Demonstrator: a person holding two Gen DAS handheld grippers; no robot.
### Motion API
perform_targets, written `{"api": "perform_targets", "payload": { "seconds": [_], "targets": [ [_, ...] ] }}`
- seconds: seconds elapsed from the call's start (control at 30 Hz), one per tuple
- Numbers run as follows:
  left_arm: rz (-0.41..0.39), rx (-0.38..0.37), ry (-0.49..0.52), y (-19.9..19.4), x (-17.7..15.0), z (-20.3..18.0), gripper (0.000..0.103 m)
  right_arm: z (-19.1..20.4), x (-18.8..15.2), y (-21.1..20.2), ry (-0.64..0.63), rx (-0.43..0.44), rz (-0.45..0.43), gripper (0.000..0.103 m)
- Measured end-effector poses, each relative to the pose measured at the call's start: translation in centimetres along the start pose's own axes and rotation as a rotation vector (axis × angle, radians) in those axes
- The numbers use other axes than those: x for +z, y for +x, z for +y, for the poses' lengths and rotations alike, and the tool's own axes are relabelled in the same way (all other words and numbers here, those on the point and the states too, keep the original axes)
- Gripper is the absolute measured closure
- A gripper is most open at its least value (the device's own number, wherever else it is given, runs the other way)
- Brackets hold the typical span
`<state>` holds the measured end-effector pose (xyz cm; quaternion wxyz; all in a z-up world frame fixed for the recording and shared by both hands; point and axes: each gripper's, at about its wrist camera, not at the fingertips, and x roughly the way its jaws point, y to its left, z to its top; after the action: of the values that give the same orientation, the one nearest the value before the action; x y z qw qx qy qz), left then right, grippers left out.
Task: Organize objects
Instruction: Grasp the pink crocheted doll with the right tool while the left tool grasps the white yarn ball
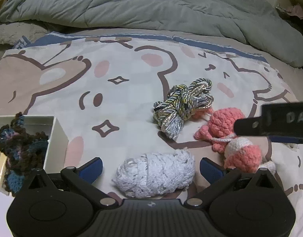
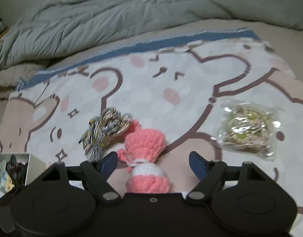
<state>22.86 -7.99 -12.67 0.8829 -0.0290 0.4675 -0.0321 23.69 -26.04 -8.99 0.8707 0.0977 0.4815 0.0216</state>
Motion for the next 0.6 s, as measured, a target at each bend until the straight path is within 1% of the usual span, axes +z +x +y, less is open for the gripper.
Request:
{"api": "perform_targets", "payload": {
  "seconds": [0.03, 0.13, 0.3, 0.5, 0.6],
  "targets": [
    [0.000, -0.003, 0.003, 0.1, 0.0, -0.1, 0.000, 0.1, 0.0, 0.3, -0.007, 0.006, 0.012, 0.027],
    [0.007, -0.013, 0.009, 0.5, 0.1, -0.2, 0.000, 0.6, 0.0, 1.4, -0.025, 0.018, 0.049, 0.035],
    [0.025, -0.028, 0.020, 1.0, 0.3, -0.3, 0.000, 1.2, 0.0, 3.4, -0.036, 0.009, 0.116, 0.042],
    [0.053, -0.058, -0.008, 1.6, 0.6, 0.3, 0.000, 1.1, 0.0, 4.6, -0.008, -0.005, 0.142, 0.056],
    [0.049, -0.068, -0.022, 1.5, 0.8, 0.5, 0.001, 1.1, 0.0, 4.4, -0.014, -0.007, 0.141, 0.059]
  ]
}}
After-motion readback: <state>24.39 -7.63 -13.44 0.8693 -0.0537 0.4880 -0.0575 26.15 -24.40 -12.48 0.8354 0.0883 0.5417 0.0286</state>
